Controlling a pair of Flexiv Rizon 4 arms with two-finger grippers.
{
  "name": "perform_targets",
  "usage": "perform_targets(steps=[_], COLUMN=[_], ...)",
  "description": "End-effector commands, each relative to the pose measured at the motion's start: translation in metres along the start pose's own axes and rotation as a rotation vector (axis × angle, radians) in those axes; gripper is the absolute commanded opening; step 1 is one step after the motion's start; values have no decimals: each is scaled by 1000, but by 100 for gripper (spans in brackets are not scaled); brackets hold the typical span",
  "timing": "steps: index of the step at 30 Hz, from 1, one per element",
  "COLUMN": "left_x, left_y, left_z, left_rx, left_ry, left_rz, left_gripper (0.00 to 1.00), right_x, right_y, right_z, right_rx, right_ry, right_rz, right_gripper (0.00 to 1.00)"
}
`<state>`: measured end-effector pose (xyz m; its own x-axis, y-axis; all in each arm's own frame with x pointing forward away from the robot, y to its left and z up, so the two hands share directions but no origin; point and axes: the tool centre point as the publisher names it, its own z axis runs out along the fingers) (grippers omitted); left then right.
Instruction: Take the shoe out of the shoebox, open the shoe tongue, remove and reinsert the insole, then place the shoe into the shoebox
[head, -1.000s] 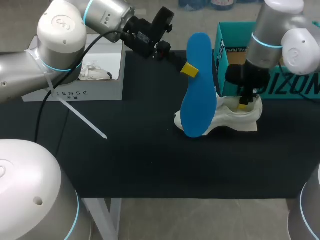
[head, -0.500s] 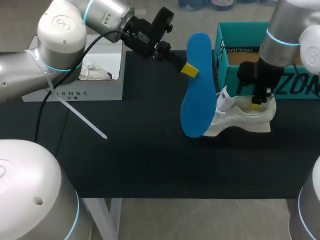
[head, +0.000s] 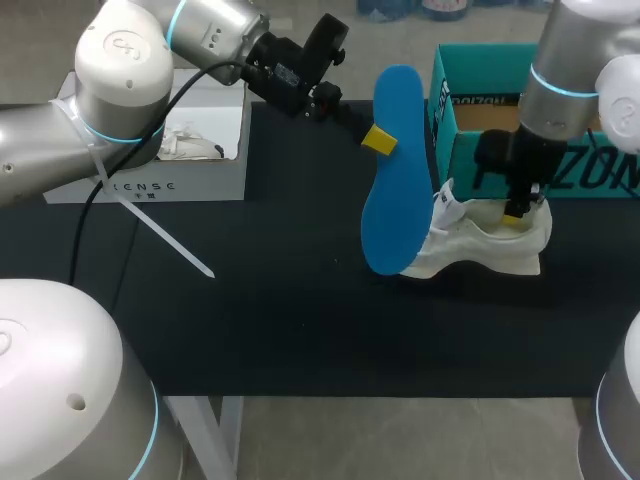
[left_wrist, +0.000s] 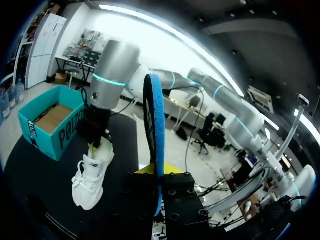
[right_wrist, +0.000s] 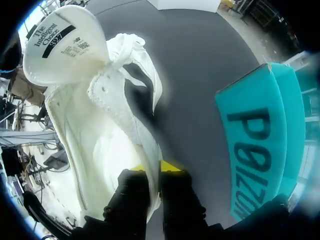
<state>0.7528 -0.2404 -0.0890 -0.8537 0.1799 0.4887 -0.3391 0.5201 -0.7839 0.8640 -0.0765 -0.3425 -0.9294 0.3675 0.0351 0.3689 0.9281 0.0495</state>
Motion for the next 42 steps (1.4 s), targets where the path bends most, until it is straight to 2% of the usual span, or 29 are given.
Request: perform_targets(steps=[1, 5, 11, 15, 31, 36, 42], left_x=[0, 0, 0, 0, 0, 0, 0], left_y=[0, 0, 0, 0, 0, 0, 0], left_z=[0, 0, 0, 0, 0, 0, 0], left_rx=[-2, -2, -2, -2, -2, -2, -2], left_ry=[-2, -2, -2, -2, -2, -2, -2], left_rz=[0, 0, 0, 0, 0, 0, 0], left_gripper=[0, 0, 0, 0, 0, 0, 0], right_x=[35, 44, 57, 61, 61, 83, 97], right_y=[-15, -29, -39, -38, -38, -46, -57], right_z=[-3, -5, -14, -3, -3, 5, 2], right_rx=[-63, -158, -265, -312, -312, -241, -242], right_ry=[-87, -113, -139, -146, -146, -180, -160], right_rz=[311, 468, 604, 624, 624, 771, 933], right_gripper=[0, 0, 0, 0, 0, 0, 0])
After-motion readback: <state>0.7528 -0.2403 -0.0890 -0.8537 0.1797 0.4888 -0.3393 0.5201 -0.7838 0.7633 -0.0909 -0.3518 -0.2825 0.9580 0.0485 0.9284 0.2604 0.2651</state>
